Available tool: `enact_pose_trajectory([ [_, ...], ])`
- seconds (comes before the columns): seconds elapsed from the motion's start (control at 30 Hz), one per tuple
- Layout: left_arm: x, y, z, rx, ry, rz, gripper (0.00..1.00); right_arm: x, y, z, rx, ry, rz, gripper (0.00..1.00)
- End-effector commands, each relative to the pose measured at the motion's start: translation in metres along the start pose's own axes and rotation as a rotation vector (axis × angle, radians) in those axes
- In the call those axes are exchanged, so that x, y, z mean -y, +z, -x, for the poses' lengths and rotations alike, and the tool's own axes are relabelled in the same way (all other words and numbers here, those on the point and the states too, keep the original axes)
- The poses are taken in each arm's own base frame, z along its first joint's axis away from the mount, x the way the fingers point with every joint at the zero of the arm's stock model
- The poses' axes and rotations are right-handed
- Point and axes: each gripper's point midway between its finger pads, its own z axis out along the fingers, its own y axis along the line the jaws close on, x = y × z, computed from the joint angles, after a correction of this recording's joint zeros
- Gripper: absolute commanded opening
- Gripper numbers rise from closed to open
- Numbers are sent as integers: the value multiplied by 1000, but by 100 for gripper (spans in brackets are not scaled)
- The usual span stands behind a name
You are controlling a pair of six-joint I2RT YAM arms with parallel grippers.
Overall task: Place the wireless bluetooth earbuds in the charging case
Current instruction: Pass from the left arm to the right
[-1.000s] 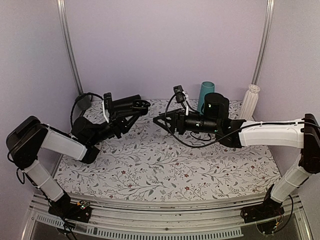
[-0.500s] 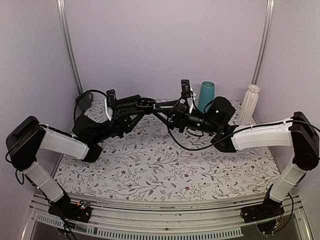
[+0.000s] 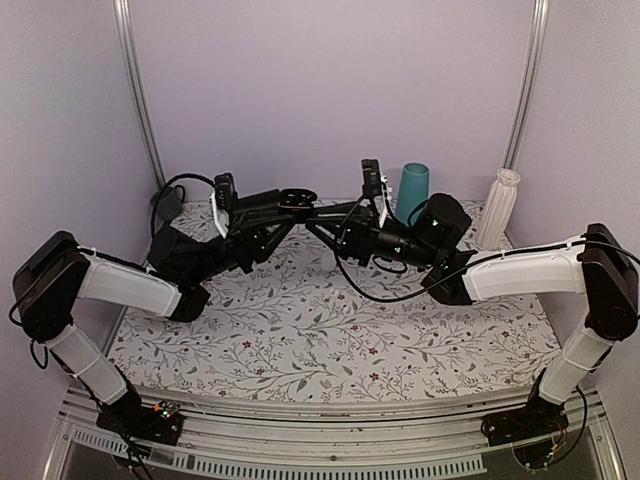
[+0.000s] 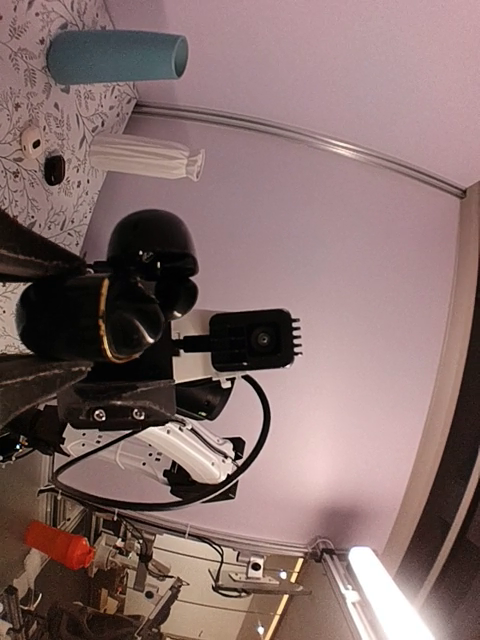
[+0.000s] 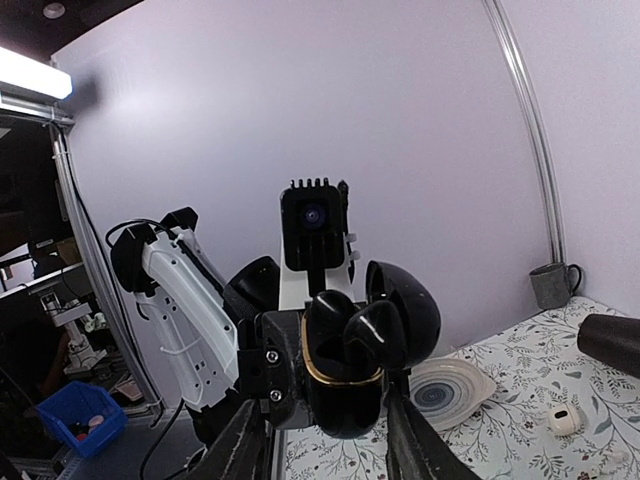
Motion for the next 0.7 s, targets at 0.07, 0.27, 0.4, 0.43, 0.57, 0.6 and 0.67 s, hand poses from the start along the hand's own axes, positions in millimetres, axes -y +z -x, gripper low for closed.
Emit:
enact_pose_trajectory([
  [0.07,45,2,53,201,182,-164,0,-2,1,10,9,14,-8,36],
  [0.27,43,5,48,174,166,-175,0,-2,3,14,9,17,-10,34],
  [0.4,42,6,43,153,155,-179,0,-1,2,18,20,11,-22,34],
  [0.43,41,6,42,146,150,-179,0,-1,2,19,22,5,-24,34],
  [0.57,39,8,38,131,133,-180,0,-2,1,22,31,-6,-31,34],
  [0.6,39,9,37,129,127,-183,0,-2,1,22,31,-10,-30,34],
  [0.67,38,9,35,126,112,-188,0,-2,0,21,29,-11,-31,34],
])
